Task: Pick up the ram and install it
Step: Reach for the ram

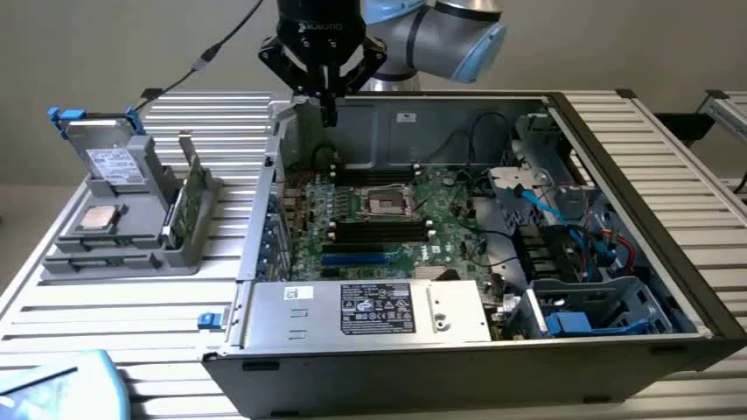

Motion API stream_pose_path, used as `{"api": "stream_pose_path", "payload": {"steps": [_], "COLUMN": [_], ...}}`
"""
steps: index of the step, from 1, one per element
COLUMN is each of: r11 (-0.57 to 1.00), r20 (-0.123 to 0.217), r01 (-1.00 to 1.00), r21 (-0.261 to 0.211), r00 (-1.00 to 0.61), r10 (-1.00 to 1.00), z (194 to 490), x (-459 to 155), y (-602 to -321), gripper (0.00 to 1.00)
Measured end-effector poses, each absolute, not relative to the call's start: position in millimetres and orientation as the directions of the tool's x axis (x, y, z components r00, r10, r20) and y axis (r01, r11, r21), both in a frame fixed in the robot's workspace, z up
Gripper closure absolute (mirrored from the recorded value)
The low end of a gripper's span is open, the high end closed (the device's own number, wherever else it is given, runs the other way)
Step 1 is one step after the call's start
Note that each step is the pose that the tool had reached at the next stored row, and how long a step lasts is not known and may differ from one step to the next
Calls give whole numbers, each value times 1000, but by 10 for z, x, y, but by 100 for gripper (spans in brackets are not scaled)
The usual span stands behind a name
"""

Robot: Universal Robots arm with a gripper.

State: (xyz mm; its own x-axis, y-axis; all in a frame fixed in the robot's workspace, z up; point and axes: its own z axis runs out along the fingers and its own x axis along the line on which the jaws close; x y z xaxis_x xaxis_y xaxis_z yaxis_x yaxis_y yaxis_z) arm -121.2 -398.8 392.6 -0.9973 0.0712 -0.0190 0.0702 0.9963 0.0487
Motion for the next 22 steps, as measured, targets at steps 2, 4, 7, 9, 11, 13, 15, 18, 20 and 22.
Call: {"api": "stream_pose_path", "payload": {"steps": [2,4,7,9,11,13,15,18,20,22], "r11": [996,996,996,996,996,996,996,996,996,996], "r20": [-19,-19,-19,-19,-19,-19,-19,-19,-19,-19], "r01": [70,70,70,70,70,70,70,70,70,70], "r21": [49,49,49,49,49,49,49,49,49,49], "r00": [-997,-997,-997,-997,-997,-997,-997,-997,-997,-997], "r10": [71,71,71,71,71,71,71,71,71,71], "z": [3926,3926,3926,3926,3926,3926,3926,3926,3925,3921], "x": [-1212,-1212,-1212,-1212,-1212,-1212,-1220,-1350,-1439,-1533], "y": [-3988,-3988,-3988,-3988,-3988,-3988,-3987,-3973,-3964,-3957], "gripper": [89,89,89,89,89,89,89,89,89,89]}}
